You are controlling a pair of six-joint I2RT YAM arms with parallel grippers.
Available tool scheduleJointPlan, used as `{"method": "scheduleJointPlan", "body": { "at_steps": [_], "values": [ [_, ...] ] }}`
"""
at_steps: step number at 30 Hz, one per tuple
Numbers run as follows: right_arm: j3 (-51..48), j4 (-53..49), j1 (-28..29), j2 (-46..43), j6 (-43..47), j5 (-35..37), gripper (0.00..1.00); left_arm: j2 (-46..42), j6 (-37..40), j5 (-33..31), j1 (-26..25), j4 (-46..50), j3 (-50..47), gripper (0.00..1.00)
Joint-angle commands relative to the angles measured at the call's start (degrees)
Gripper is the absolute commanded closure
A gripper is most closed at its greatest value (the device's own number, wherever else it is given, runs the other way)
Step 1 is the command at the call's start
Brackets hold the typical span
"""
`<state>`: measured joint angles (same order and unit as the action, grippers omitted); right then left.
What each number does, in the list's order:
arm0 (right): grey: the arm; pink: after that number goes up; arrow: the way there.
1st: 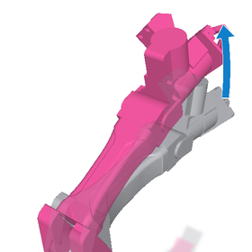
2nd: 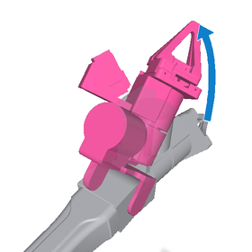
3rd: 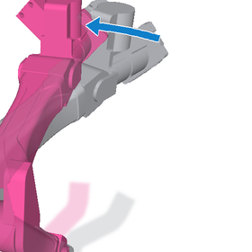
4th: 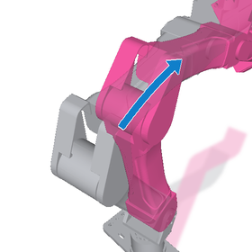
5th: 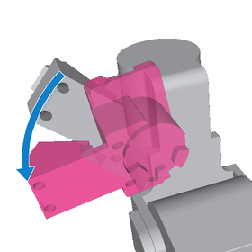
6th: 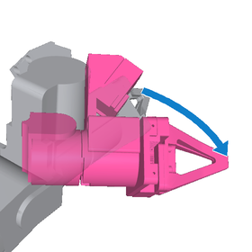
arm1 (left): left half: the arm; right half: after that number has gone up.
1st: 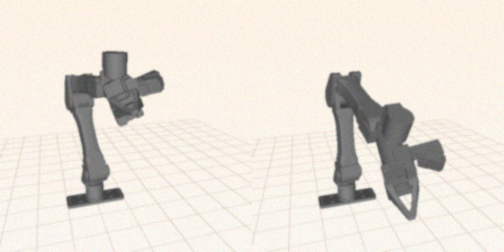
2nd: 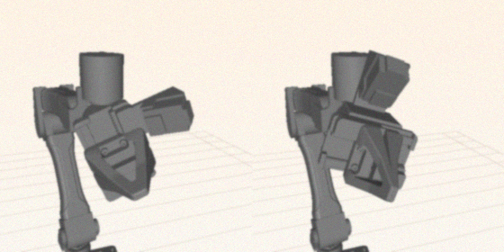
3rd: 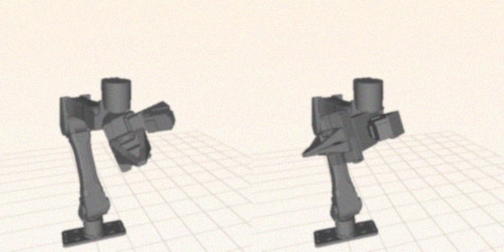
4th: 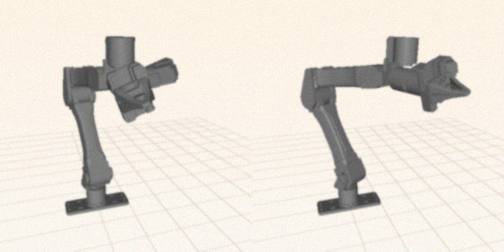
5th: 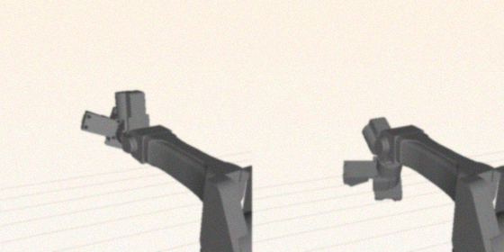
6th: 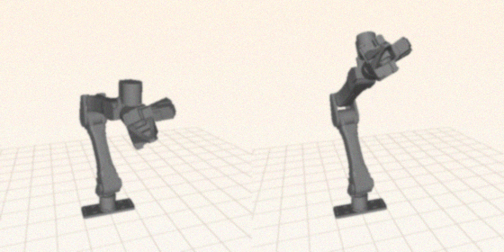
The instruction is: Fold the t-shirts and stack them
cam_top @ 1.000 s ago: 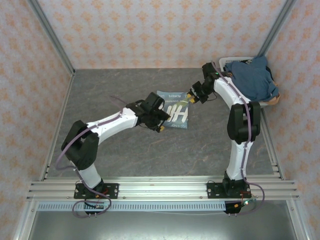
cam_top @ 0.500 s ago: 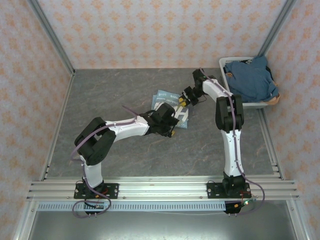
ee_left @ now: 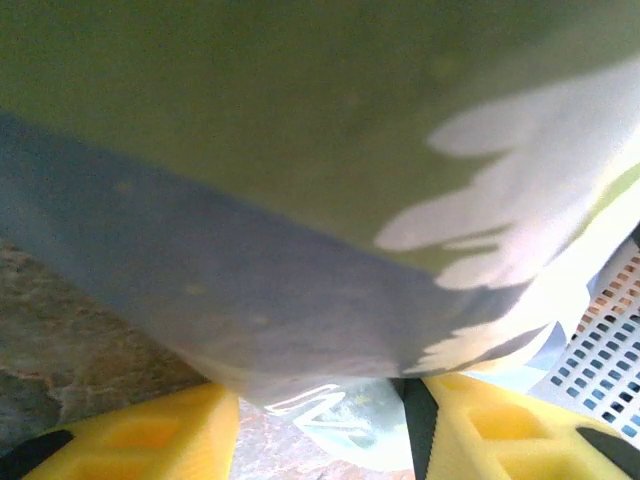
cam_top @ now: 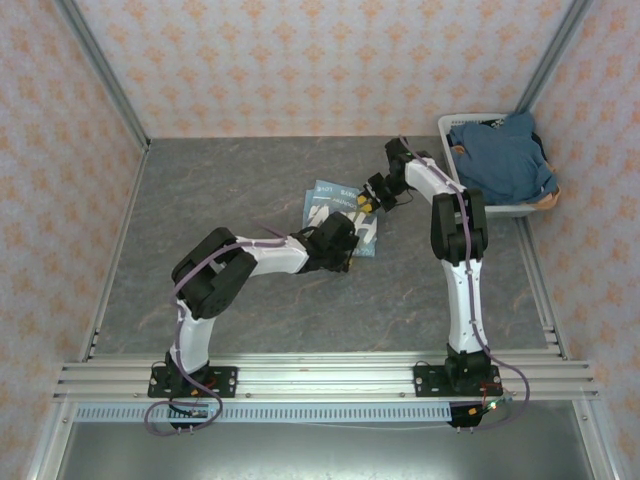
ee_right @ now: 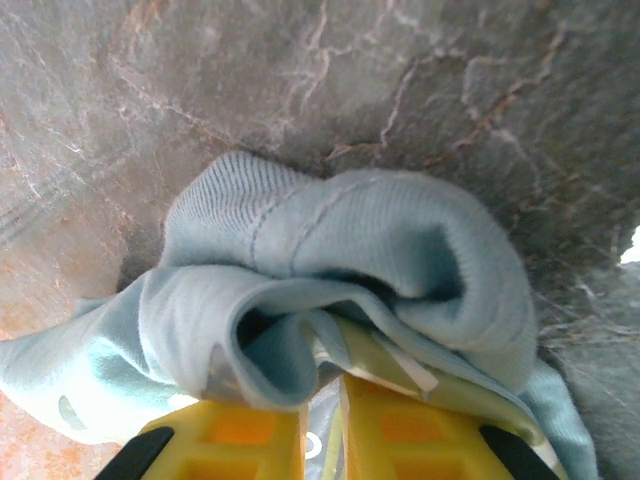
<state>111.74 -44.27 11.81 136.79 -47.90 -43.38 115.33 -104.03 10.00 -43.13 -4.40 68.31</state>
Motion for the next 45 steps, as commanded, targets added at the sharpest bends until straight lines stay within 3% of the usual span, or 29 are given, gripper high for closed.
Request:
{"method": "scheduleJointPlan", "body": {
  "at_steps": [1,5,9,13,19,26,30,35,45],
  "values": [
    [-1.39,-1.79,0.12,-0.4,0.53,1.14,0.84,5.12,0.46,-1.88,1.19,-2.41,1.95,0.6],
    [-1.27,-1.26,0.11,-1.46,0.77,0.98,0.85,5.95,-0.11,-3.69,1.74,-3.27,1.52,0.89],
    [1.06,-3.17,-0.03,-4.27,2.85,2.45,0.8,4.44,-0.23,-5.22,3.41,-3.25,0.56,1.0],
    [3.74,-8.25,-0.38,-10.43,5.61,8.33,0.66,2.06,0.9,-5.35,7.11,-1.94,-0.81,1.0],
    [-2.88,-9.75,-1.27,-23.46,6.41,14.19,0.59,-1.87,5.27,-2.98,16.1,-1.39,-4.94,1.0],
    [-18.49,-6.27,-1.18,-36.94,4.88,12.72,0.58,-4.1,18.64,2.22,29.67,3.72,-4.24,1.0],
    [-25.44,-6.26,-1.19,-43.27,5.49,12.26,0.58,-3.97,29.8,5.27,38.57,11.8,0.16,1.0],
    [-31.5,-6.72,-1.19,-48.42,6.36,11.99,0.58,-1.72,38.27,8.68,48.33,16.91,4.68,1.0],
    [-34.22,-6.88,-1.19,-50.86,5.58,12.06,0.58,6.23,41.24,10.81,56.42,18.65,14.83,1.0]
  ]
}}
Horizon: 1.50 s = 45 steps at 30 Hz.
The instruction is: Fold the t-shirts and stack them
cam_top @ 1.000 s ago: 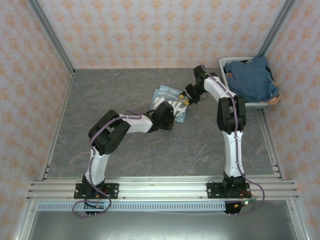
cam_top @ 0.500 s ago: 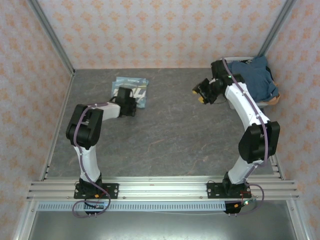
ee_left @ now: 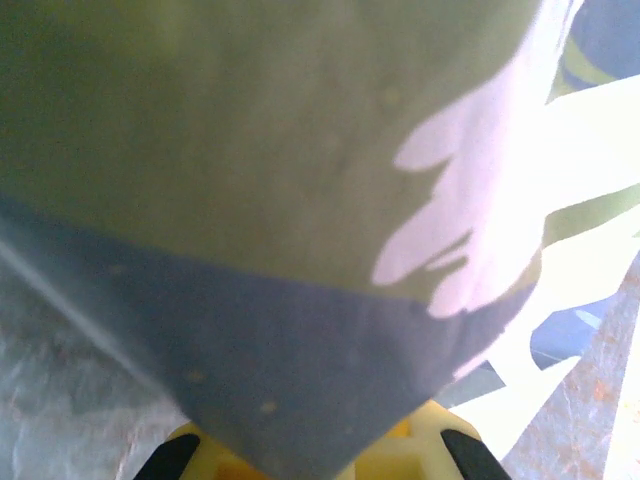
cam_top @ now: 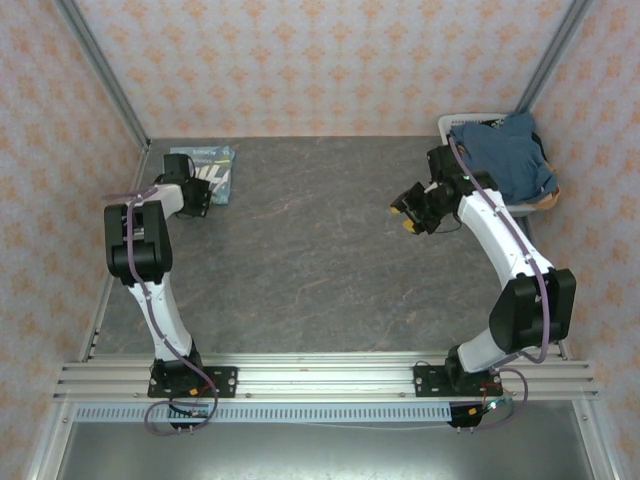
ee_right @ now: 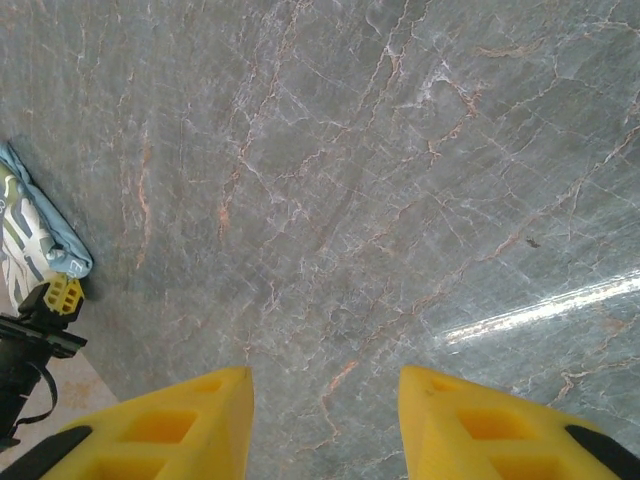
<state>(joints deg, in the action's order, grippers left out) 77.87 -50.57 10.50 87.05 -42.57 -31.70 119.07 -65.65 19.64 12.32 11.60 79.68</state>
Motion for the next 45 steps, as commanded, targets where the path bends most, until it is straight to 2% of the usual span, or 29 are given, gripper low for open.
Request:
{"method": "scheduleJointPlan", "body": {
  "at_steps": [1,5,7,9,13,15,16,18,19,21,24,26,29,31,35,37,40,42,45],
  "values": [
    [-0.15,-0.73,0.12,-1.13,0.35,0.49,0.58,3.95,3.7,1.82,1.26,3.45,5.5,1.0],
    [0.41,-1.29,0.12,-1.14,0.67,0.72,0.58,7.38,8.74,2.59,1.42,8.7,12.31,1.0],
    [0.15,-0.75,0.15,-1.57,0.89,0.44,0.57,6.88,9.31,3.02,1.48,8.97,12.29,1.0],
    [-0.66,1.19,0.21,-2.44,0.99,-0.41,0.55,5.16,9.06,4.34,1.33,7.77,10.75,0.93],
    [-3.59,9.93,0.22,-7.06,0.13,-2.13,0.46,-3.69,10.57,4.93,0.33,8.06,6.2,0.61],
    [-5.68,16.28,0.22,-10.88,-0.82,-2.03,0.43,-10.2,12.22,3.59,-0.44,10.09,3.8,0.53],
    [-6.77,19.51,0.13,-12.98,-1.37,-1.6,0.4,-14.47,13.34,2.54,-0.94,11.59,2.58,0.44],
    [-9.55,27.03,0.2,-16.89,-3.12,-1.09,0.33,-21.05,14.54,0.88,-2.21,13.69,-0.32,0.17],
    [-10.98,30.5,0.17,-18.61,-3.86,-0.46,0.28,-24.7,14.78,0.08,-3.1,14.53,-1.91,0.13],
    [-12.82,34.43,0.18,-20.86,-4.9,0.92,0.03,-30.19,14.67,-1.01,-5.4,15.74,-4.98,0.0],
    [-12.82,32.52,0.13,-21.95,-3.59,3.38,0.01,-37.59,15.31,-5.46,-9.54,18.91,-8.71,0.0],
    [-10.77,26.74,-0.01,-21.77,-1.31,4.95,0.01,-43.13,17.18,-11.1,-12.23,21.44,-10.1,0.0],
    [-5.03,14.4,-0.04,-19.57,2.66,7.4,0.01,-50.1,21.34,-15.63,-15.01,22.33,-11.21,0.0],
    [-2.99,11.86,-0.37,-18.01,4.26,5.22,0.01,-53.02,23.87,-16.07,-15.21,24.2,-10.92,0.0],
    [-2.86,10.42,-0.31,-18.94,5.23,7.9,0.01,-56.63,29.26,-18.0,-15.22,30.2,-10.07,0.0],
    [-3.17,9.16,-0.59,-18.94,5.41,9.68,0.01,-58.78,30.75,-21.16,-15.3,34.32,-10.26,0.0],
    [-4.53,8.93,-1.09,-18.93,4.42,10.64,0.01,-63.72,30.99,-25.78,-15.35,35.51,-13.06,0.0],
    [-4.46,7.41,-1.15,-20.49,5.67,15.1,0.01,-66.8,25.85,-31.93,-15.39,36.35,-15.97,0.0],
    [-8.01,6.73,-1.05,-23.85,6.67,31.09,0.01,-75.39,30.12,-37.14,-15.99,21.91,-28.52,0.0]
  ]
}}
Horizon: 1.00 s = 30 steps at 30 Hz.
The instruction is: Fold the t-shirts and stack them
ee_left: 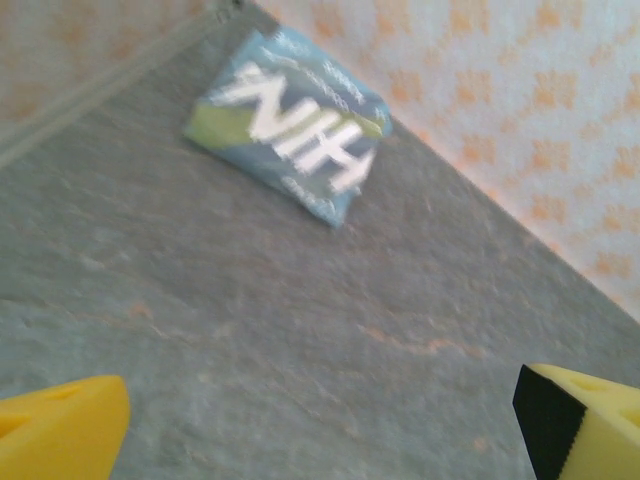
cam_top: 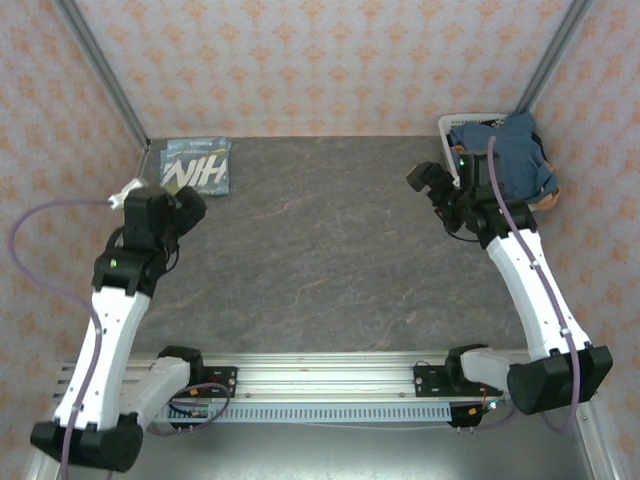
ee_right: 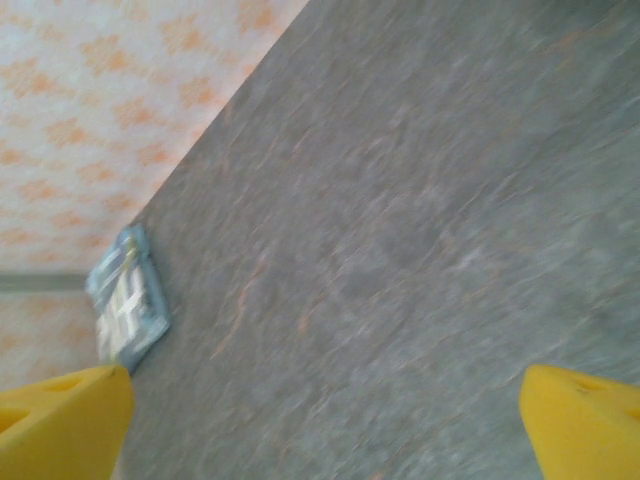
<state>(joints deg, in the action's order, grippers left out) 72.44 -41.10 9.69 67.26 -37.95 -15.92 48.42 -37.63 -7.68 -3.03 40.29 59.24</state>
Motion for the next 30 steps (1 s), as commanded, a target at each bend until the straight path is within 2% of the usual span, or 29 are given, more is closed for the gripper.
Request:
{"method": "scheduleJointPlan", "body": {
  "at_steps": [1,2,4,6,8,10,12,16,22,24,26,27,28,29,30],
  "values": [
    [-6.63,1.47,-0.29,-6.0,4.15,19.08,0.01,-7.53,5.34,-11.92,-0.75,-12.79,-13.91,0.0],
    [-11.72,8.4,-0.29,-8.27,8.75,20.11,0.01,-9.54,8.84,-13.52,-0.75,-17.75,-18.88,0.0],
    [-24.64,23.54,-0.2,-13.6,14.2,25.14,0.01,-12.73,11.16,-16.62,-0.75,-26.1,-28.99,0.0],
    [-34.85,34.18,-0.07,-17.01,20.17,32.07,0.01,-15.42,15.96,-15.09,-0.75,-35.2,-36.69,0.0],
    [-41.12,41.06,-0.17,-17.67,25.72,36.89,0.01,-15.76,21.82,-11.55,-0.75,-42.92,-41.73,0.0],
    [-44.77,45.17,-0.27,-15.64,30.06,39.73,0.01,-12.21,22.69,-13.15,-0.75,-46.9,-44.03,0.0],
    [-47.97,50.23,-0.57,-12.89,31.99,41.32,0.01,-7.18,25.92,-11.72,-0.76,-52.11,-45.18,0.0],
    [-51.12,59.59,-1.19,-5.51,33.32,41.22,0.01,4.67,28.16,-10.8,-0.71,-65.34,-45.84,0.0],
    [-49.33,74.8,-3.39,8.17,34.98,35.46,0.01,23.7,33.05,-3.42,0.8,-75.45,-38.81,0.0],
    [-46.32,74.13,-4.31,11.54,36.87,35.06,0.0,27.86,34.09,-1.28,2.06,-77.81,-36.85,0.0],
    [-46.7,78.7,-5.91,14.64,36.61,33.88,0.0,32.16,33.28,0.73,3.72,-82.63,-37.05,0.0],
    [-47.76,81.66,-7.06,15.79,35.81,32.43,0.0,32.4,34.29,2.67,3.59,-81.19,-36.52,0.0],
    [-49.26,84.93,-7.72,16.55,36.09,30.35,0.01,33.99,35.59,4.67,3.17,-84.39,-37.24,0.0],
    [-49.48,83.83,-7.76,15.8,36.39,28.58,0.01,36.17,36.1,5.76,3.14,-90.59,-39.52,0.0],
    [-51.19,87.24,-7.76,15.98,36.96,27.46,0.01,37.21,35.95,5.23,3.2,-97.23,-41.89,0.0]
  ]
}}
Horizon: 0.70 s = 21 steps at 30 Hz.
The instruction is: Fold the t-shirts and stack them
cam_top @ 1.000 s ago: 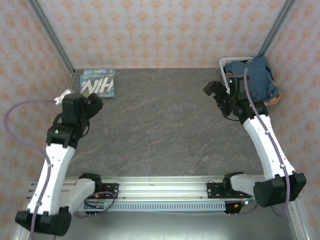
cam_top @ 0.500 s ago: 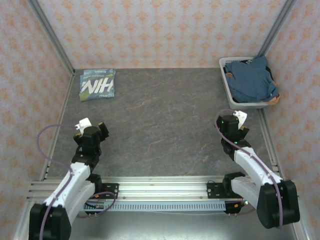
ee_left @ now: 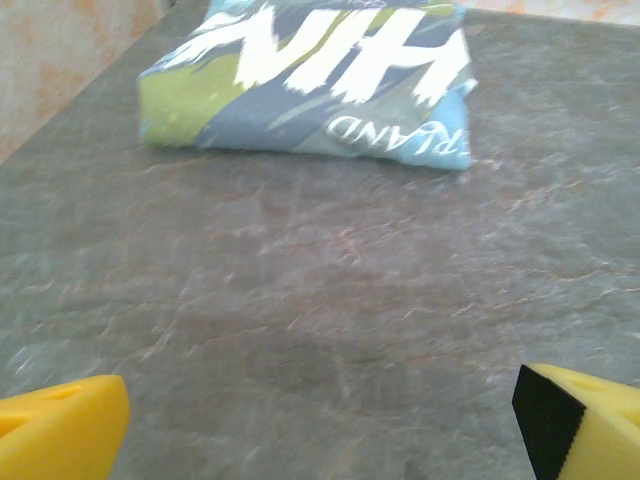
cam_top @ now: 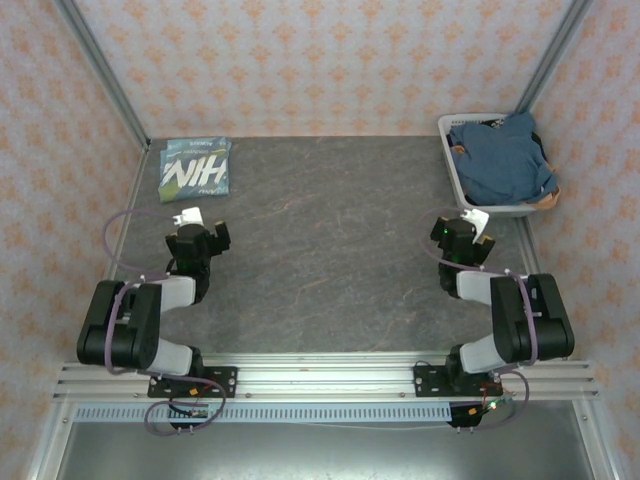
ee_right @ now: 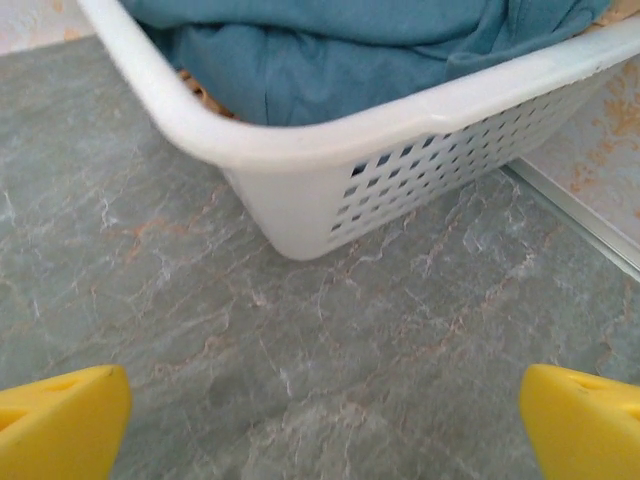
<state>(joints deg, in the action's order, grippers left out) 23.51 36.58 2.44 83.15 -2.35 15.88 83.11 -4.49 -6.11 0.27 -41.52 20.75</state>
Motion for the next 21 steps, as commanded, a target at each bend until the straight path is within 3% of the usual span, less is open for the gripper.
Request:
{"method": "scheduleJointPlan", "body": {
  "at_steps": [1,3,4,6,8,21],
  "values": [
    [-5.27,15.97,-0.5,1.06,1.0,-3.81,0.01,0.55,2.01,2.17,-0.1,-10.77,-3.16,0.0],
    [-9.36,26.48,-1.17,3.87,0.17,-3.04,0.01,2.25,1.98,1.41,-0.19,-11.27,-2.18,0.0],
    [-8.35,23.52,-1.2,3.55,0.19,-3.47,0.01,1.55,1.85,1.8,-0.27,-4.62,0.62,0.0],
    [-3.25,12.84,-1.21,2.71,0.67,-4.85,0.01,2.33,2.4,0.08,-1.09,-3.64,2.06,0.0],
    [0.26,8.38,0.0,4.47,3.05,-6.03,0.01,2.44,2.41,0.03,-1.07,-3.95,2.03,0.0],
    [-0.5,9.88,0.68,4.03,3.54,-5.25,0.01,2.58,3.87,-2.35,-2.82,-1.77,3.24,0.0]
  ]
}}
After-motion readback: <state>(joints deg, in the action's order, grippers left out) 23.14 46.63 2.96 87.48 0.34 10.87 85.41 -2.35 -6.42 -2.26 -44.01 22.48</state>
